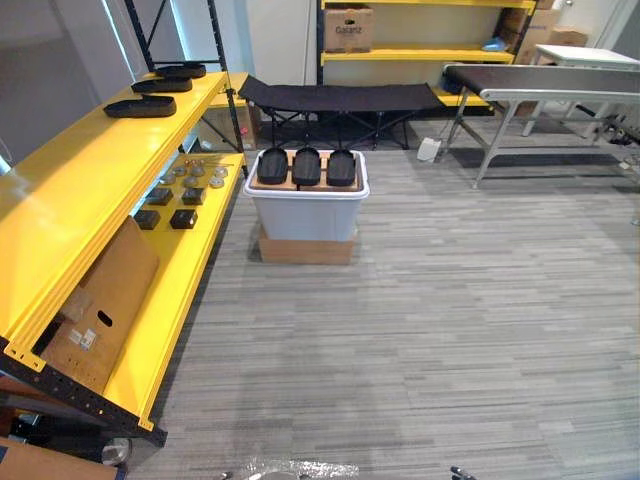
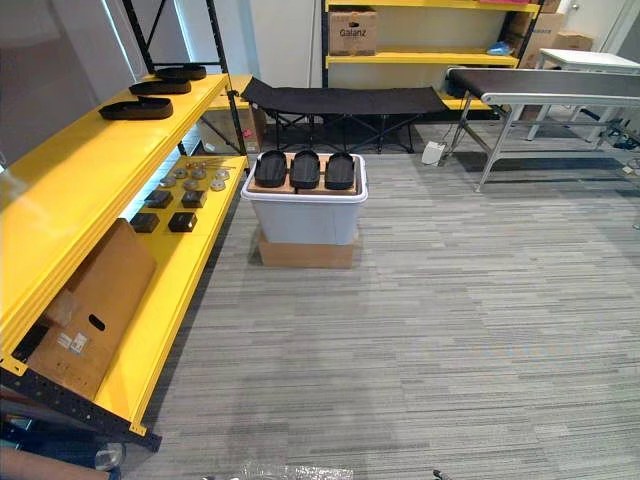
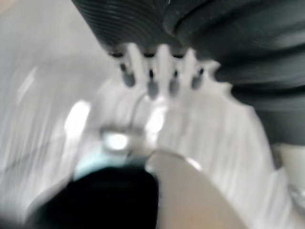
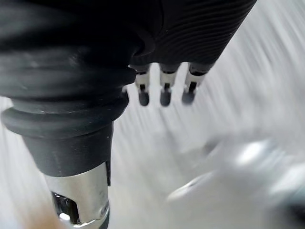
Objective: Walk over and take plastic housings, then place them on the shelf
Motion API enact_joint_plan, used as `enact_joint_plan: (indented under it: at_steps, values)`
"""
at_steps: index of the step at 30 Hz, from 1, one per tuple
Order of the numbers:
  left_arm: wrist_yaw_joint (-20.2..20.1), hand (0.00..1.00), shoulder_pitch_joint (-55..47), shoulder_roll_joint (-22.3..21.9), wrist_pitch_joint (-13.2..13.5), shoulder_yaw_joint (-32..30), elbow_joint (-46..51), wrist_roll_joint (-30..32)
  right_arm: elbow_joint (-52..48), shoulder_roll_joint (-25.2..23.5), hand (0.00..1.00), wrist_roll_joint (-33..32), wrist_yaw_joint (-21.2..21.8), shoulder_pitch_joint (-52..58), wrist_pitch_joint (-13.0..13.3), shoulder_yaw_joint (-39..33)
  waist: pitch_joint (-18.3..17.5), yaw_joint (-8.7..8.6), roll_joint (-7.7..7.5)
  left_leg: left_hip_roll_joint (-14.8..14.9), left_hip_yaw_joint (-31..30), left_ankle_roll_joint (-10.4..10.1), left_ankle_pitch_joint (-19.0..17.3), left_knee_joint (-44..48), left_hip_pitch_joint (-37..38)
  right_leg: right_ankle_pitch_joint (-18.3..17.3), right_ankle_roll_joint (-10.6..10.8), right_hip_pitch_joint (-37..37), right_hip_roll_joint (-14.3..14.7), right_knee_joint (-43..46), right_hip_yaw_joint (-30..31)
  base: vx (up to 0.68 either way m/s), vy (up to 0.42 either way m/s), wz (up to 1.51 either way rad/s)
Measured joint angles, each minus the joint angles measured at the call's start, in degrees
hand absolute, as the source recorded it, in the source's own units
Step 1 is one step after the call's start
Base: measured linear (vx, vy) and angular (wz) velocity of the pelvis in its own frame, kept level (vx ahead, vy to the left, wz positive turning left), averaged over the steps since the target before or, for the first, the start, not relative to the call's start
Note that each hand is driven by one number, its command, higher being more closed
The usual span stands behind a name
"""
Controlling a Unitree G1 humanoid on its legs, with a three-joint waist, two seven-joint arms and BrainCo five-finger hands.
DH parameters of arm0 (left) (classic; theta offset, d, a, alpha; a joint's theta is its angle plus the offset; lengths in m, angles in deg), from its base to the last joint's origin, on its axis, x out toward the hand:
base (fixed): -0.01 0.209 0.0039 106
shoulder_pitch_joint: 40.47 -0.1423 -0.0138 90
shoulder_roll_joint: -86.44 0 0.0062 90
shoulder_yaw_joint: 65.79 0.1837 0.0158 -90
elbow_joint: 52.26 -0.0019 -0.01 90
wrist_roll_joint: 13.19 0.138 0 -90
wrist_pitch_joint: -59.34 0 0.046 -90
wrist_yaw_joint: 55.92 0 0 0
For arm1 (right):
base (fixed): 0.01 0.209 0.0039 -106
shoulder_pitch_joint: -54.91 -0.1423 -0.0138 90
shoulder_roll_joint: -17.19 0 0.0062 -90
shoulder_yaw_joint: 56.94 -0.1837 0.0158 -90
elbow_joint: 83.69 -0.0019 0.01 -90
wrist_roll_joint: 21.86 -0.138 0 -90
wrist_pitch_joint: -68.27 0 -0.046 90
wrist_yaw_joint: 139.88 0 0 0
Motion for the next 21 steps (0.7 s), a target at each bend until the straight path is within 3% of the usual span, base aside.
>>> enact_joint_plan:
  at_steps: [1, 4, 7, 9, 14, 21]
  values:
    - [-0.4, 0.00, 0.0, 0.0, -0.4, -0.3, -0.1, -1.6, 0.4, -1.1, 0.00, -2.5, 0.7, -0.2, -0.1, -0.6, 0.0, -0.01, -0.50, 0.1, 1.6, -0.2, 0.4, -2.6, 0.7, 0.5, 0.3, 0.1, -0.3, -1.8, -0.1, 0.05, 0.014, -0.02]
    - [-0.4, 0.00, 0.5, -0.3, -1.1, -0.3, -1.1, -3.9, 1.9, -1.7, 0.00, -5.7, 0.5, -0.8, -0.4, -3.6, 0.8, 0.00, -0.17, 0.0, 4.1, -0.3, 3.4, -7.4, 2.9, 2.5, 0.9, 1.6, -0.7, -4.9, -0.6, 0.10, 0.047, -0.01]
    - [0.0, 0.00, 0.8, -0.3, -1.2, -0.6, -2.2, -4.5, 2.8, -2.3, 0.00, -5.9, 0.6, -1.0, -0.4, -4.9, 0.9, -0.10, -0.37, -0.9, 4.1, -0.2, 4.9, -11.7, 7.5, 2.9, 1.2, 4.9, -1.0, -6.4, -1.5, 0.16, 0.052, 0.02]
    - [0.0, 0.00, 0.8, -0.3, -1.2, -0.9, -2.6, -4.7, 2.8, -2.4, 0.00, -5.9, 0.5, -1.2, -1.8, -5.2, 0.9, -0.02, -0.59, -1.2, 4.1, 0.0, 5.7, -13.7, 9.1, 2.8, 1.2, 6.0, -1.0, -7.1, -1.7, 0.17, 0.025, 0.02]
    - [0.6, 0.00, 1.9, -0.1, -1.1, -1.5, -3.6, -6.0, 2.9, -3.2, 0.00, 0.1, 0.4, -4.5, -2.6, -7.2, 2.6, 0.11, -0.66, -1.5, 3.9, -0.1, 6.4, -16.2, 11.7, 2.7, 1.8, 7.6, -0.9, -7.8, -2.0, 0.10, 0.003, 0.03]
    - [3.1, 0.00, 1.9, 0.1, -0.8, -1.8, -3.6, -5.7, 2.9, -4.0, 0.00, 3.3, -0.8, -5.5, -2.1, -7.2, 3.4, 0.25, -1.45, -1.7, 3.5, -0.2, 6.5, -16.3, 11.8, 2.4, 2.3, 7.9, -1.2, -7.4, -3.4, -0.02, -0.007, 0.04]
